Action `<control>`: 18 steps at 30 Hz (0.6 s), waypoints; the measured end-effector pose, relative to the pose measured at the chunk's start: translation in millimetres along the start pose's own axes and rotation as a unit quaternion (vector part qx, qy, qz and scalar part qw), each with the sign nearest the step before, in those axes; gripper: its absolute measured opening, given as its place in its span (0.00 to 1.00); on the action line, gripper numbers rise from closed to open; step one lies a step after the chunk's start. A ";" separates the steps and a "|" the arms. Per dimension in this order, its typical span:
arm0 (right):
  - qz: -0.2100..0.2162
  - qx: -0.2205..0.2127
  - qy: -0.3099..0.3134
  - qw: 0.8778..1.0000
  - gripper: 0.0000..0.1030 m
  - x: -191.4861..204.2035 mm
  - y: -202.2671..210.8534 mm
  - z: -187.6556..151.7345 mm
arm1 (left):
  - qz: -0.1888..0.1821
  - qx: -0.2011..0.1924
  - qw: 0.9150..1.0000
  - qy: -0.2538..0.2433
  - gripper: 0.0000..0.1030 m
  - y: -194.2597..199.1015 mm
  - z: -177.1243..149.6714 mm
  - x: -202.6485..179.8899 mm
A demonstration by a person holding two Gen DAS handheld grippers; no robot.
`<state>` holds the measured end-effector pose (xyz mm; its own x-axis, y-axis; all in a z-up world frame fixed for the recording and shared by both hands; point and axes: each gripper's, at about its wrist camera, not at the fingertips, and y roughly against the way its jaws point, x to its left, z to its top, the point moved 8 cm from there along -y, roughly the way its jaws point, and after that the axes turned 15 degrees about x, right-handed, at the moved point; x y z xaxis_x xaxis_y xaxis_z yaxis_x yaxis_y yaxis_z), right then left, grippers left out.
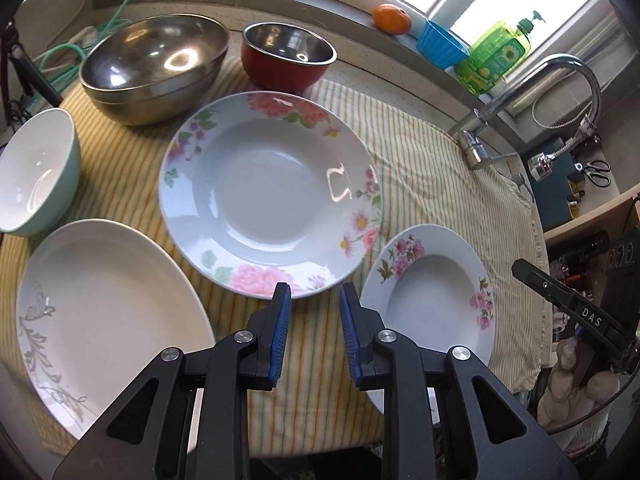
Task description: Organize plates and bowls
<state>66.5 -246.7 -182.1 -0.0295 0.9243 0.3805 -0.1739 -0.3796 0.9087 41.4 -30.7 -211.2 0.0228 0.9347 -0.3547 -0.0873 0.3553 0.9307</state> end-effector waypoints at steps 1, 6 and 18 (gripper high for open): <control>0.001 -0.001 0.009 1.000 0.22 6.5 -1.1 3.0 | 0.003 -0.004 1.000 0.006 0.22 2.9 3.4 6.9; 0.009 -0.002 0.035 0.999 0.22 33.3 -8.1 19.5 | 0.014 -0.023 0.999 0.033 0.22 16.1 20.8 40.1; 0.039 0.030 0.020 0.999 0.23 65.3 -43.6 51.4 | 0.027 -0.035 0.997 0.063 0.22 18.6 47.1 87.1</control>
<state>122.7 -171.8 -188.0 -0.0792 0.8925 0.4441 -0.1099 -0.4506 0.8859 88.6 57.8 -220.6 -0.1084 0.9424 -0.3164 -0.1538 0.2985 0.9419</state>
